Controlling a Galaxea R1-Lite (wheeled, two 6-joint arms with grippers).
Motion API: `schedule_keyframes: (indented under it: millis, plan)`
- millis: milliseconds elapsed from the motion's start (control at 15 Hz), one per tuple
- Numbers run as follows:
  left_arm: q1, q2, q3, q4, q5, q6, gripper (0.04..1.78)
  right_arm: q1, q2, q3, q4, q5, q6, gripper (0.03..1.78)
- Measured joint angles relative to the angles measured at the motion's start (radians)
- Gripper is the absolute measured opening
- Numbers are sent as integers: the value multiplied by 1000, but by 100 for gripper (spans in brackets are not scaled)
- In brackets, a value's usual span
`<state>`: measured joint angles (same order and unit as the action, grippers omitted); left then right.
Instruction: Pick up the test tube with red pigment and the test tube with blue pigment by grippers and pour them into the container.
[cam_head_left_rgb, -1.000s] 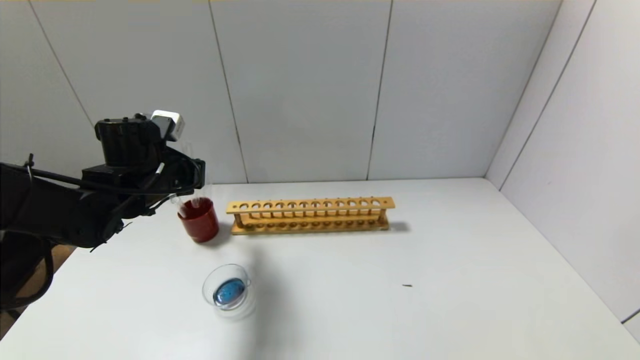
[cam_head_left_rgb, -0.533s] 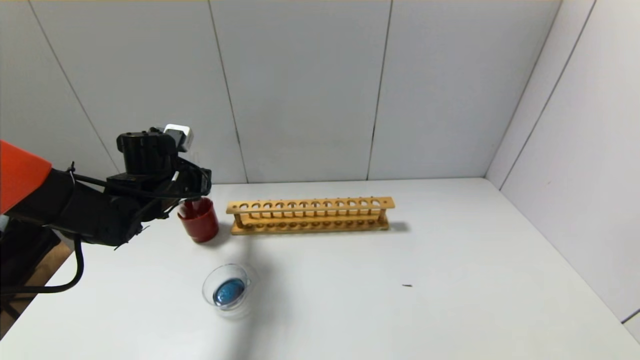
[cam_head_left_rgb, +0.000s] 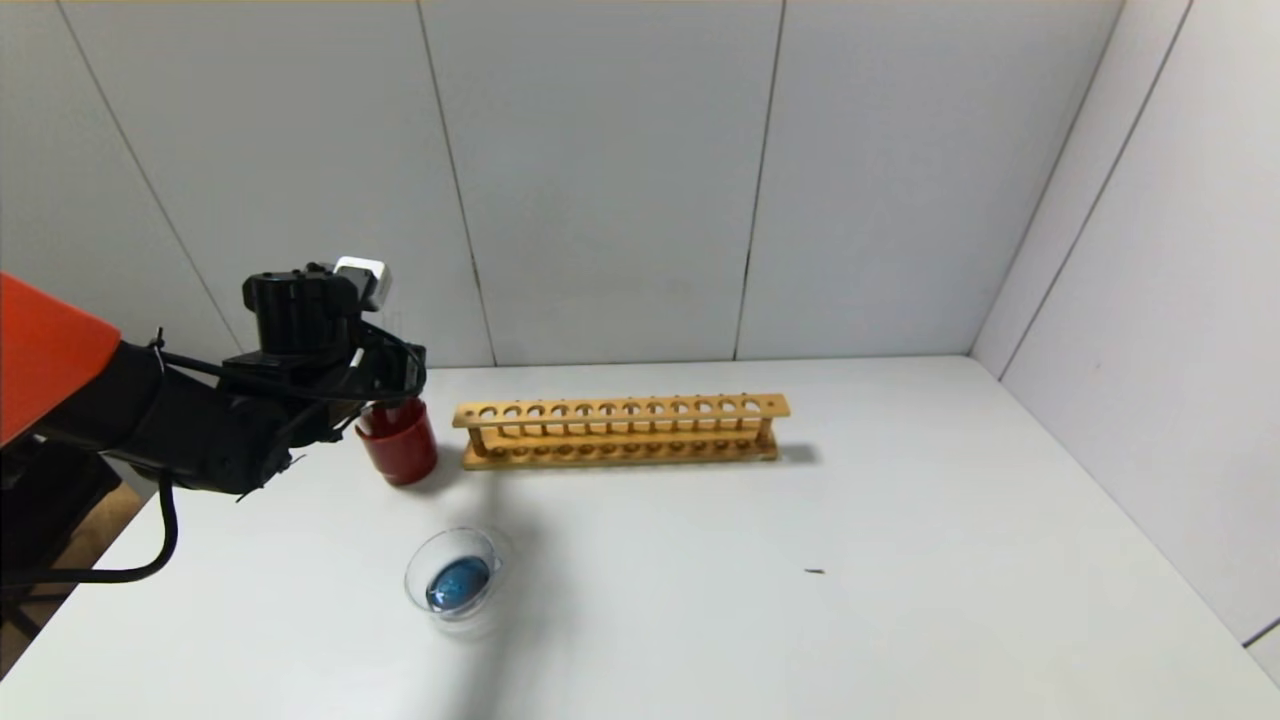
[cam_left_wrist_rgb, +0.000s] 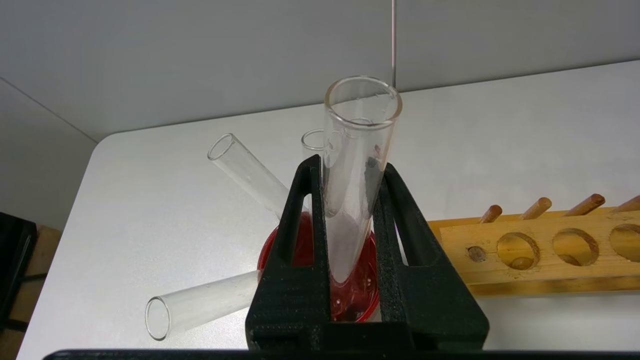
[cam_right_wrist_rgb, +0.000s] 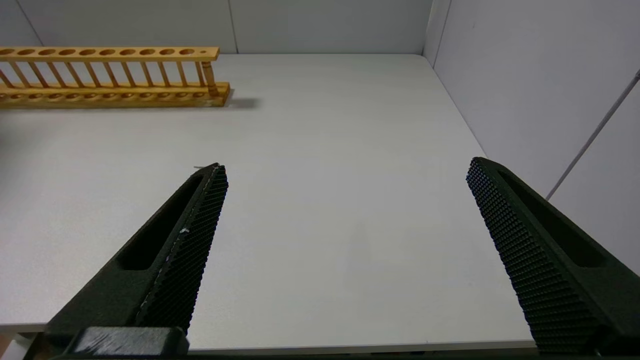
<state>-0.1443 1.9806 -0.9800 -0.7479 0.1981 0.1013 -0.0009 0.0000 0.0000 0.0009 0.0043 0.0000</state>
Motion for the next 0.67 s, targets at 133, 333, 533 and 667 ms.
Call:
schedule_keyframes:
  millis: [133, 333, 533, 667]
  plan:
    - [0, 4, 6, -1, 1, -9, 33, 0, 0, 0, 0, 0, 0, 175]
    - [1, 10, 14, -1, 1, -24, 55, 0, 0, 0, 0, 0, 0, 175]
    - [1, 11, 33, -1, 1, -25, 101, 0, 0, 0, 0, 0, 0, 175]
    - [0, 10, 39, -1, 2, -25, 133, 0, 0, 0, 0, 0, 0, 175]
